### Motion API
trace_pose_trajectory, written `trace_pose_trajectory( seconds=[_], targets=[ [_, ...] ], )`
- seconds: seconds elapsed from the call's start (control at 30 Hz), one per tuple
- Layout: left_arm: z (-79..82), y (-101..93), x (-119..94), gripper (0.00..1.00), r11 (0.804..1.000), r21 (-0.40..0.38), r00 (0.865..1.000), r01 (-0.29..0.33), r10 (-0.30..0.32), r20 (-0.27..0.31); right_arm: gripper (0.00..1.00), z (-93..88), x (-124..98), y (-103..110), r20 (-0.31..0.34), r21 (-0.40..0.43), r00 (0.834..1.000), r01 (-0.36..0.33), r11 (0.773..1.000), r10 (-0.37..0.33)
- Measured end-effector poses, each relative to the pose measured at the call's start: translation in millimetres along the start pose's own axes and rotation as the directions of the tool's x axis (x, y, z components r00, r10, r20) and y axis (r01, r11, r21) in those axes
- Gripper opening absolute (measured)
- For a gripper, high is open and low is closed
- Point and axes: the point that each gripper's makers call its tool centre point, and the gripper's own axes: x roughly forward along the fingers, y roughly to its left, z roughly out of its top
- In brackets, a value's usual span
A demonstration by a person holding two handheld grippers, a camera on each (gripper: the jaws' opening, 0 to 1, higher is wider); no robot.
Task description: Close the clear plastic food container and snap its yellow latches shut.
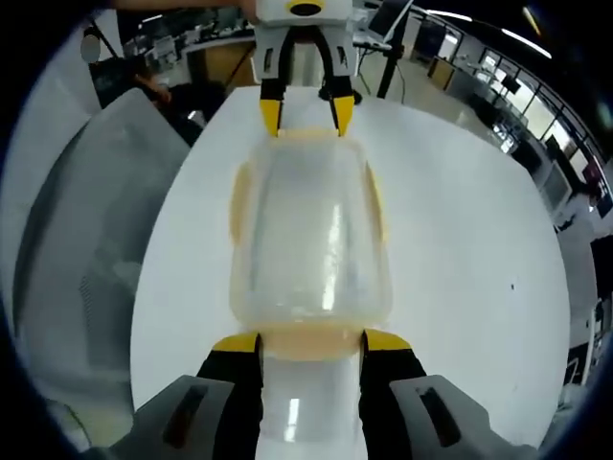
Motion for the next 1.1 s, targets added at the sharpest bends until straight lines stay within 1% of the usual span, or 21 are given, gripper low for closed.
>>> trace_pose_trajectory(
  seconds=[0.27, 0.53, 0.77, 0.97, 1.1],
  targets=[
    [20.6, -3.8, 11.4, 0.37, 1.000, -0.009, 1.000, 0.000, 0.000, 0.019, 0.37, -23.6, -10.8, 1.1, -0.016, 0.000, 1.000, 0.007, 1.000, -0.007],
    [41.6, -6.5, 22.8, 0.37, 1.000, 0.001, 1.000, 0.012, -0.012, 0.025, 0.37, -46.2, -16.9, 5.6, -0.021, 0.025, 1.000, 0.001, 1.000, 0.000],
    [54.6, -6.7, 29.1, 0.37, 1.000, 0.004, 0.999, 0.018, -0.018, 0.034, 0.37, -58.7, -24.5, 5.4, -0.025, 0.034, 1.000, 0.003, 0.999, -0.002],
    [61.6, -5.8, 30.7, 0.37, 1.000, 0.011, 0.999, 0.018, -0.018, 0.036, 0.37, -64.5, -30.0, 5.6, -0.027, 0.036, 1.000, 0.005, 0.999, -0.004],
    [68.4, -5.7, 34.0, 0.37, 1.000, 0.003, 0.999, 0.013, -0.013, 0.045, 0.37, -69.7, -34.7, 3.0, -0.034, 0.030, 0.999, 0.009, 1.000, -0.008]
  ],
)
